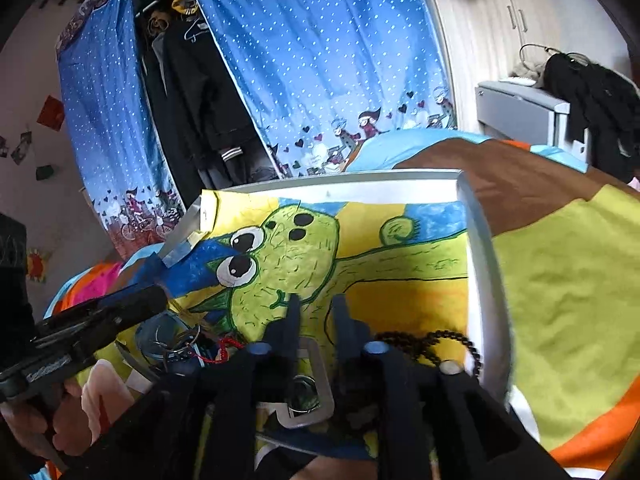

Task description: Organize jewelry

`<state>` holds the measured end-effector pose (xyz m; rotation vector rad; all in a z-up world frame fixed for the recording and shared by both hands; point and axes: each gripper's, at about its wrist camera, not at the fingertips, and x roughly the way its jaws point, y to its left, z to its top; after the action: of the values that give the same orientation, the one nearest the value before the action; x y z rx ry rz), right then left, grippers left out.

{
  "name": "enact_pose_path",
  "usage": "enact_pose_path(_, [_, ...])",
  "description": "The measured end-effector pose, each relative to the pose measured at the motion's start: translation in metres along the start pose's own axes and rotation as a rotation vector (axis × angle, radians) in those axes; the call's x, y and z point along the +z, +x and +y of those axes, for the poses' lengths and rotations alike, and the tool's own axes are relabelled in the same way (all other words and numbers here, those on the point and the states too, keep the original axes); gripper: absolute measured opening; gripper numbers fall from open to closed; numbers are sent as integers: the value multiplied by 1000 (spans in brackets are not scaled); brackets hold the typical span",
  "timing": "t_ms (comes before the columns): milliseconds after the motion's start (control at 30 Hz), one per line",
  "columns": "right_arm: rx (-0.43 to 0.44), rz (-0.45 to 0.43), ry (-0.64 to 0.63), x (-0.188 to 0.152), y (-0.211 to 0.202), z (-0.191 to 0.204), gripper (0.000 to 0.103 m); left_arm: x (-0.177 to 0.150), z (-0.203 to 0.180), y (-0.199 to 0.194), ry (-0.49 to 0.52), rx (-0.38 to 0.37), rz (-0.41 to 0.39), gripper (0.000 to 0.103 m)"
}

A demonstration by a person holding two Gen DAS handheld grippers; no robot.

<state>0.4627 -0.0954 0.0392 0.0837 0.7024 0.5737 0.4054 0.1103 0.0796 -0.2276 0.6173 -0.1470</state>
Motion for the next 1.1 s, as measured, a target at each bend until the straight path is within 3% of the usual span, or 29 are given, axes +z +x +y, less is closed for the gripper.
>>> enact_pose_path(67, [-8,-8,-3,2,-9,2,28,0,-4,-13,5,18,-29,69])
enact_pose_path(133, [-15,-22,-7,4,-23,5,32,-3,-8,-31,-5,27,-77,79])
enact_pose_path(233, [-22,-64,-10,6,-44,11,50,-6,-12,-55,-26,35,-119,87])
enact_pose_path(267, [-22,-83,-17,7,-54,14,52,-7,-13,-62,-32,45,-131,89])
enact_pose_path(433, [-26,-162,-45,3,-98,29,74,-17,-24,-110,-30,92,-199,94])
enact_pose_path(633, [6,-247,-72,-15,-156,52,93,-42,-42,-168,10,135,-265,99])
enact_pose_path(800, [15,-297,-79,-43,-199,69,103,-76,-61,-210,65,154,-287,99])
enact_pose_path(1100, [-9,-331,-63,-114,-252,89,103,-161,-76,-249,116,182,-237,100])
